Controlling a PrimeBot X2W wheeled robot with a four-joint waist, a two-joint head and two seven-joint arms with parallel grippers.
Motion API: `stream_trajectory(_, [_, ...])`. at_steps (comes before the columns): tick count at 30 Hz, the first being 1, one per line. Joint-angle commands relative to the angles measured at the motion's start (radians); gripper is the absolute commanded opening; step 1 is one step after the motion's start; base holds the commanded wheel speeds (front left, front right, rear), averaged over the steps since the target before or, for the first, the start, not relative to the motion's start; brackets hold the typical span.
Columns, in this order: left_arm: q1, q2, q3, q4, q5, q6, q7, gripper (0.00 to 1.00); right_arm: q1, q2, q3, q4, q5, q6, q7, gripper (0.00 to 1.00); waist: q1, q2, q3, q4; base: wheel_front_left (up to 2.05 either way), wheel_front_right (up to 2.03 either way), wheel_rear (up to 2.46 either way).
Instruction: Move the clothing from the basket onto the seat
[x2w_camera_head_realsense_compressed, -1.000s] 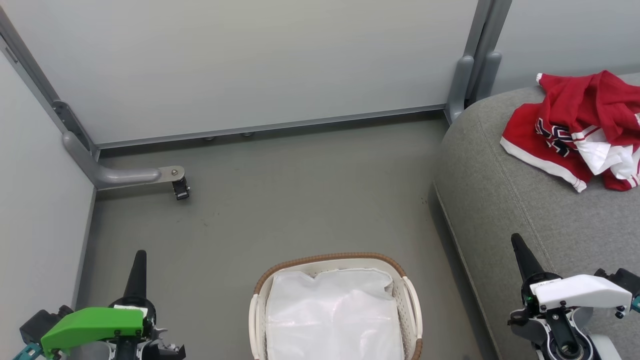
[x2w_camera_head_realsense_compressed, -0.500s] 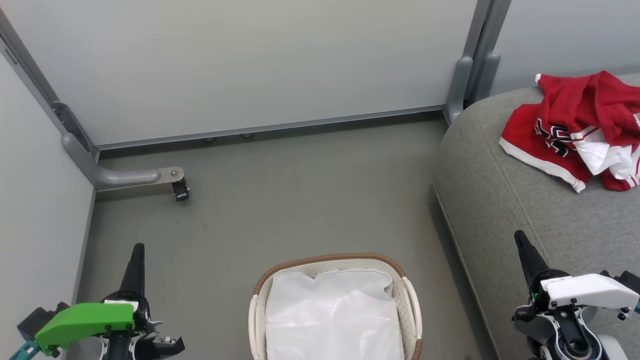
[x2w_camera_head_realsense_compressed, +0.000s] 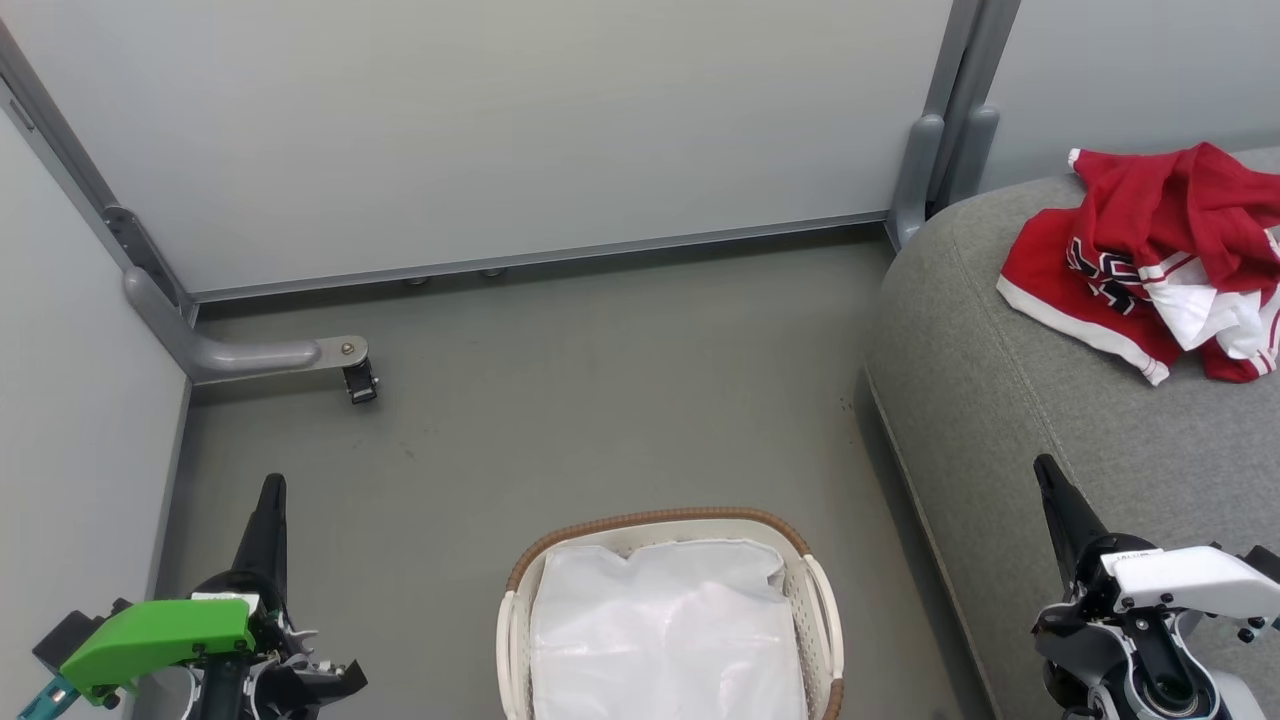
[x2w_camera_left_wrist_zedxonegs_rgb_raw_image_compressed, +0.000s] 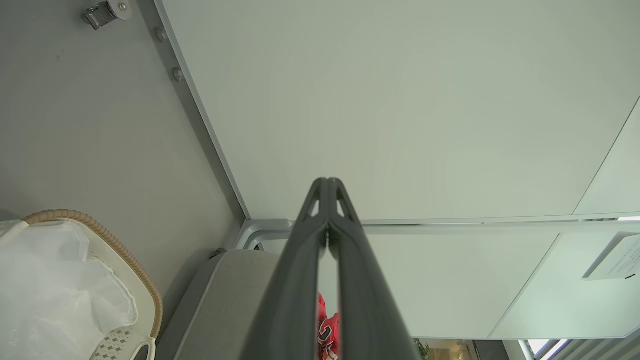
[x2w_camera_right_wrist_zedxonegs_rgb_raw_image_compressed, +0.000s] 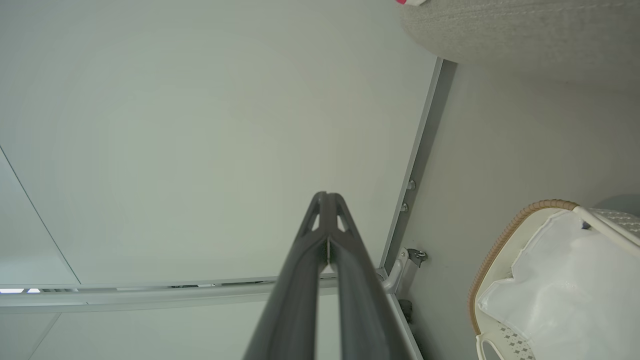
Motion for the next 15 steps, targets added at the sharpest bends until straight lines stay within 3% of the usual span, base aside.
stream_trajectory(1, [-0.019, 0.006, 0.006, -0.005, -0.02, -0.005, 0.005, 0.0, 0.001, -0.006, -0.005, -0.007, 0.022, 0.0, 0.007, 0.0, 0.0, -0.0001, 0.0, 0.0, 0.0, 0.0, 0.0])
stream_trajectory(15, [-0.021, 0.006, 0.01, -0.005, -0.055, -0.006, 0.016, 0.0, 0.002, -0.006, -0.011, -0.011, 0.06, 0.0, 0.017, 0.0, 0.0, -0.0001, -0.001, -0.001, 0.0, 0.0, 0.0])
